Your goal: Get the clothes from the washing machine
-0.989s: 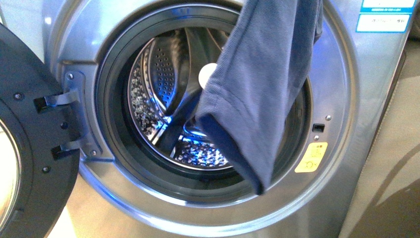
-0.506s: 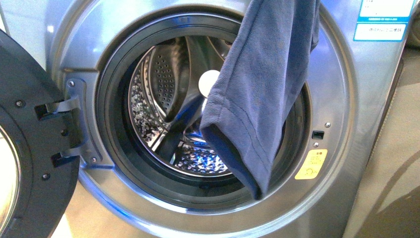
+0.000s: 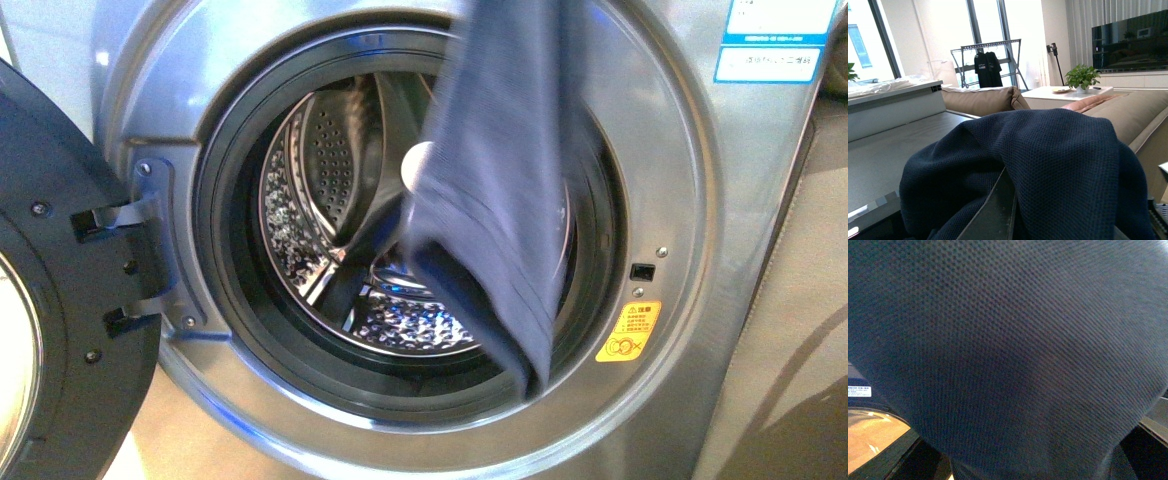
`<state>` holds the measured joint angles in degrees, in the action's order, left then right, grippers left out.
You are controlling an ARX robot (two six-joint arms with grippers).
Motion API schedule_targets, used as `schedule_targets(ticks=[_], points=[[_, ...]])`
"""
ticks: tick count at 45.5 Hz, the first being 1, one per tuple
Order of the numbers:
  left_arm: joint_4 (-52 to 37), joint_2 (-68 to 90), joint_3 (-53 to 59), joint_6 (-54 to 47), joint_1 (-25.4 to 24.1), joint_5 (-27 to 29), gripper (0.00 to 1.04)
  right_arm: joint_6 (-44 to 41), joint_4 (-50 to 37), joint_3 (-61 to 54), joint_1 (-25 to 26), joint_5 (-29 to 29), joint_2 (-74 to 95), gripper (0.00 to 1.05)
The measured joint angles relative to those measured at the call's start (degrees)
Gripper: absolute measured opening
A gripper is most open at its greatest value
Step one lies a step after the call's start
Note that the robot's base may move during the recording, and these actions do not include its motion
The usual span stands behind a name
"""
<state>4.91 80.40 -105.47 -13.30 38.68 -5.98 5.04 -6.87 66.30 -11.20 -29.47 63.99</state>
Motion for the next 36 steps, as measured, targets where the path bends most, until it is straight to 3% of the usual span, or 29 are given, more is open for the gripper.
schedule_targets(ticks=[16, 22, 29, 36], points=[[0.00, 0.07, 0.00, 0.00, -0.04, 0.04, 0.12, -1.46, -4.13, 1.09, -11.21, 7.45, 4.94, 0.97], [0.00, 0.07, 0.00, 0.00, -0.04, 0.07, 0.12, -3.56, -8.15, 0.87, -14.34, 13.46, 5.88, 0.97], [0.00, 0.07, 0.00, 0.00, -0.04, 0.24, 0.12, -7.08, -11.85, 1.22, -14.36, 20.79, 8.46, 0.97], [0.00, 0.13, 0.00, 0.00, -0.04, 0.31, 0.12, -8.09, -14.32, 1.60, -12.85, 22.62, 10.71, 0.97]])
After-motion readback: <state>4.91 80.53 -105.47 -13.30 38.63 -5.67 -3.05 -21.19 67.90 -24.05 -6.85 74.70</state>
